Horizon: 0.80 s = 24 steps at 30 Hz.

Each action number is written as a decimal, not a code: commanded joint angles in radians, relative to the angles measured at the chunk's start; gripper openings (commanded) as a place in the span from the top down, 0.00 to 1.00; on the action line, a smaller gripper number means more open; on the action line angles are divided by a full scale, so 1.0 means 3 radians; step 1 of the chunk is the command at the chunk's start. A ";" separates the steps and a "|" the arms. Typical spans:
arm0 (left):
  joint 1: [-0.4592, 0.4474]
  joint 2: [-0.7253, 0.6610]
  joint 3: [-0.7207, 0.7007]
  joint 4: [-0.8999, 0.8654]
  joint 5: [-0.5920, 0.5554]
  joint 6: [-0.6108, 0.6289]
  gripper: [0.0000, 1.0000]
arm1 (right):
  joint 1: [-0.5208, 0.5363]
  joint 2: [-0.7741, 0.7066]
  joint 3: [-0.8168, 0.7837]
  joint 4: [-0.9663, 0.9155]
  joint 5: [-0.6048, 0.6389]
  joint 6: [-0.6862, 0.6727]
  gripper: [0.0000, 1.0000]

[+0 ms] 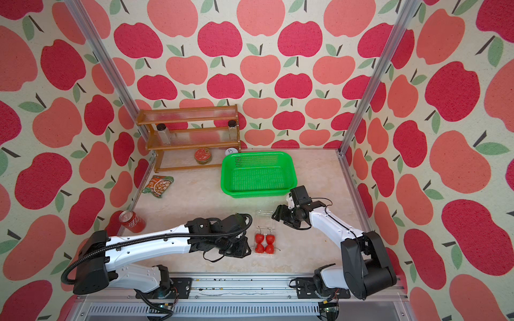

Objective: Pack strawberries into containers
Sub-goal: Adjust the packing box at the center of the board.

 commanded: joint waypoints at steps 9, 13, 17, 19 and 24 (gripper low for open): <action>-0.0114 0.0802 0.0215 0.0130 0.0454 -0.0179 0.88 | -0.0099 0.0595 -0.0001 0.0633 -0.0508 -0.0291 0.32; -0.0110 0.0975 0.0333 0.0168 0.0458 -0.0196 0.88 | -0.0099 0.0704 -0.0001 0.0756 -0.0643 -0.0298 0.33; -0.0051 0.1165 0.0482 0.0148 0.0456 -0.0209 0.88 | -0.0098 0.0785 0.0015 0.0798 -0.0734 -0.0353 0.33; -0.0015 0.1243 0.0532 0.0184 0.0479 -0.0216 0.88 | -0.0097 0.0826 0.0020 0.0821 -0.0750 -0.0367 0.33; 0.0028 0.1404 0.0668 0.0183 0.0506 -0.0201 0.89 | -0.0098 0.0858 0.0027 0.0876 -0.0845 -0.0388 0.34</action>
